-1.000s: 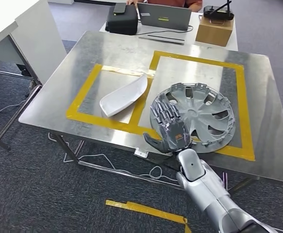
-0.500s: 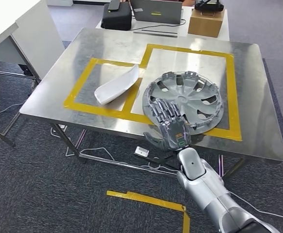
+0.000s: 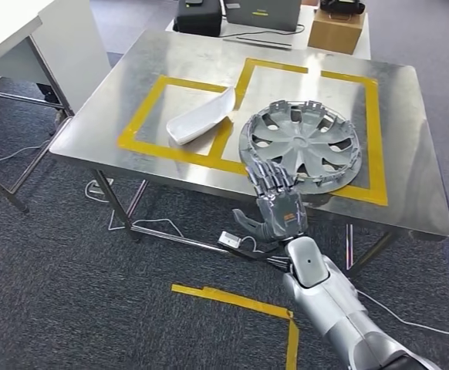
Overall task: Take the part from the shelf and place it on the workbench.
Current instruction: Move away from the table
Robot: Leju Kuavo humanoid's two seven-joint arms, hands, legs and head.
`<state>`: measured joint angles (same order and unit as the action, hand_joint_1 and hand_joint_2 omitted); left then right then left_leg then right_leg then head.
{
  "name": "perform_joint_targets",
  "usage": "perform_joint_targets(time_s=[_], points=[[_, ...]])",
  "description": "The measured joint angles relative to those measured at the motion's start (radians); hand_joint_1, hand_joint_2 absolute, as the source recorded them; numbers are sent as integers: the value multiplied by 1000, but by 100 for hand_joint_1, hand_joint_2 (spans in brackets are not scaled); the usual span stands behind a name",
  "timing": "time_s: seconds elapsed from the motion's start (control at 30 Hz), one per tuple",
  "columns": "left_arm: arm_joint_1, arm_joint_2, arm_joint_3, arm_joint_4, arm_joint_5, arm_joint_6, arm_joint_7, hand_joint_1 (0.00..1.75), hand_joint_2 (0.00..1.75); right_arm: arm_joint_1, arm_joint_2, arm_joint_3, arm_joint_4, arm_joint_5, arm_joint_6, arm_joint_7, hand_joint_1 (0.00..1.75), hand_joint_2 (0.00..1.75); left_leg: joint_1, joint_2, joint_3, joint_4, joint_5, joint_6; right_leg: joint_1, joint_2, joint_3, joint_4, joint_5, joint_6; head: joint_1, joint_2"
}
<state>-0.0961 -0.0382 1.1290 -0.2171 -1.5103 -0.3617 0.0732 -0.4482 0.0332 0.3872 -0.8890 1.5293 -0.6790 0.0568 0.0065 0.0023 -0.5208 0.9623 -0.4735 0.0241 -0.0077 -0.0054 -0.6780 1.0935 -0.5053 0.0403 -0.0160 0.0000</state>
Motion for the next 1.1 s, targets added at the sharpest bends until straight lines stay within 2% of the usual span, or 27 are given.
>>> perform_joint_targets(time_s=[0.03, 0.07, 0.1, 0.13, 0.17, 0.2, 0.23, 0.27, 0.3, 0.33, 0.4, 0.43, 0.47, 0.53, 0.57, 0.6, 0.63, 0.67, 0.73, 0.8, 0.83, 0.9, 0.93, 0.97, 1.0, 1.07, 1.1], points=[[0, 0, 0, 0, 0, 0, 0, 0, 0, 0, 0, -2, 2, 0, 0, 0, 0, 0, -1, 0, -13, 0, 10, 3, 0, 1, -22, 71, -48, 2, 3, 0], [0, 0, 0, 0, 0, 0, 0, 0, 0, 1, 0, -4, 4, -1, 0, 0, 0, 0, -3, 0, -26, 1, 19, 3, -1, 1, -38, 138, -79, 3, 3, 0], [0, 0, 0, 0, 0, 0, 0, 0, 0, 2, -1, -6, 7, -2, 0, 0, 0, 0, -5, 0, -38, 2, 28, 3, -1, 1, -43, 182, -88, 3, 3, 0], [0, -1, 0, 0, 0, 0, 0, 0, 0, 2, -1, -8, 11, -5, 0, 0, 0, 0, -6, 0, -50, 2, 36, 3, 0, 1, -29, 190, -74, 1, 3, 0], [0, -2, 0, 0, 0, 0, 0, 0, 0, 2, -1, -11, 16, -8, 0, 0, 0, 0, -8, 0, -60, 3, 44, 2, 0, 2, 3, 160, -46, -3, 3, 0], [0, -3, 0, 0, 0, 0, 0, 0, 0, 1, -1, -15, 23, -13, 0, 0, 0, 0, -9, -1, -68, 4, 50, 1, 1, 2, 51, 97, -16, -7, 3, 0], [0, -3, 0, 0, 0, 0, 0, 0, 0, -2, -1, -21, 30, -19, 0, -1, 0, 0, -11, -1, -75, 6, 55, -2, 4, 3, 105, 21, 0, -12, 3, 0], [0, -3, 0, 0, 1, 0, 0, 0, 0, -5, -2, -28, 39, -26, 0, -2, 0, 0, -13, -2, -80, 8, 61, -6, 5, 3, 151, -48, 5, -16, 2, 0], [0, -3, 0, 0, 1, 0, 0, 0, 0, -7, -3, -37, 50, -35, 0, -3, 0, 0, -14, -2, -85, 10, 68, -10, 7, 4, 180, -95, 2, -19, 2, 0], [-1, -3, 0, 0, 2, 0, 0, 0, 0, -8, -4, -47, 62, -42, 0, -5, 0, 0, -14, -2, -89, 10, 75, -14, 9, 4, 192, -118, -4, -20, 1, 0], [1, -2, 0, 0, 2, 0, 0, 0, 0, -4, -6, -64, 81, -54, 0, -10, 0, 0, -13, -4, -97, 12, 81, -24, 7, 3, 189, -130, 1, -26, 2, 0], [2, -1, 0, 0, 2, 0, 0, 0, 0, -3, -7, -70, 88, -56, 0, -12, 0, 0, -12, -5, -105, 25, 63, -30, 5, 2, 184, -134, 6, -33, 1, 0], [3, -1, 0, 0, 2, 0, 0, 0, 0, -2, -8, -76, 93, -58, 0, -13, 0, 0, -11, -5, -117, 56, 31, -36, 3, 1, 177, -137, 12, -42, -1, 0], [4, -1, 0, 0, 2, 0, 0, 0, 0, -2, -9, -85, 102, -60, 0, -14, 0, 0, -5, -5, -155, 175, -60, -46, 3, 0, 158, -134, 26, -55, -5, 0], [4, -1, 0, 0, 2, 0, 0, 0, 0, -2, -9, -88, 107, -60, 0, -14, 0, 0, -2, -5, -172, 244, -94, -50, 5, 0, 146, -130, 32, -57, -5, 0], [4, -1, 0, 0, 2, 0, 0, 0, 0, -1, -10, -90, 112, -60, 0, -14, 0, 0, 0, -5, -180, 293, -109, -53, 6, 0, 134, -125, 37, -57, -5, 0], [4, -1, 0, 0, 2, 0, 0, 0, 0, 0, -10, -92, 116, -60, 0, -14, 0, 0, 0, -5, -173, 312, -103, -54, 7, 0, 120, -117, 42, -56, -5, 0], [4, -1, 0, 0, 2, 0, 0, 0, 0, 0, -10, -93, 120, -60, 0, -14, 0, 0, 1, -5, -149, 293, -81, -52, 8, 0, 107, -109, 47, -54, -5, 0], [2, 0, 0, 0, 2, 0, 0, 0, 0, 0, -10, -95, 124, -60, 0, -14, 0, 0, -1, -5, -64, 174, -38, -43, 8, 0, 85, -94, 54, -50, -5, 0], [0, 1, 0, 0, 2, 0, 0, 0, 0, -1, -10, -97, 127, -60, 0, -14, 0, 0, -5, -5, 5, 64, -34, -31, 10, 0, 72, -86, 64, -41, -4, 0], [-1, 2, 0, 0, 2, 0, 0, 0, 0, -1, -10, -99, 128, -60, 0, -14, 0, 0, -8, -5, 16, 39, -39, -26, 9, -1, 67, -86, 71, -34, -4, 0], [-1, 2, 0, 0, 3, 0, 0, 0, 0, -1, -11, -102, 132, -62, 0, -12, 0, 0, -9, -4, 11, 25, -25, -15, 8, -1, 60, -88, 85, -22, -4, 0], [-2, 1, 0, 1, 3, 0, 0, 0, 0, -1, -14, -107, 139, -67, 0, -8, 0, 0, -7, -2, 3, 20, -13, -8, 7, 0, 52, -85, 76, -16, -4, 0], [-2, 1, 0, 1, 3, 0, 0, 0, 0, 1, -17, -115, 148, -76, 0, -3, 0, 0, -5, 1, -8, 15, 1, -1, 7, 2, 41, -68, 50, -12, -2, 0], [-3, 0, 0, 1, 5, 0, 0, 0, 0, 3, -22, -127, 162, -89, 0, 3, 0, 0, -2, 2, -22, 10, 15, 4, 5, 3, 27, -33, 7, -7, -1, 0], [-2, 0, 0, 1, 9, 0, -1, 0, 0, 17, -32, -159, 191, -113, 0, 6, 0, 0, -3, 1, -54, 11, 39, 10, 2, 4, -1, 85, -89, 2, 3, 0], [0, 0, 0, 1, 11, 0, -1, 0, 0, 28, -38, -177, 203, -122, 0, 3, 0, 0, -3, 0, -71, 12, 52, 9, 1, 4, -9, 143, -110, 5, 3, 0]])
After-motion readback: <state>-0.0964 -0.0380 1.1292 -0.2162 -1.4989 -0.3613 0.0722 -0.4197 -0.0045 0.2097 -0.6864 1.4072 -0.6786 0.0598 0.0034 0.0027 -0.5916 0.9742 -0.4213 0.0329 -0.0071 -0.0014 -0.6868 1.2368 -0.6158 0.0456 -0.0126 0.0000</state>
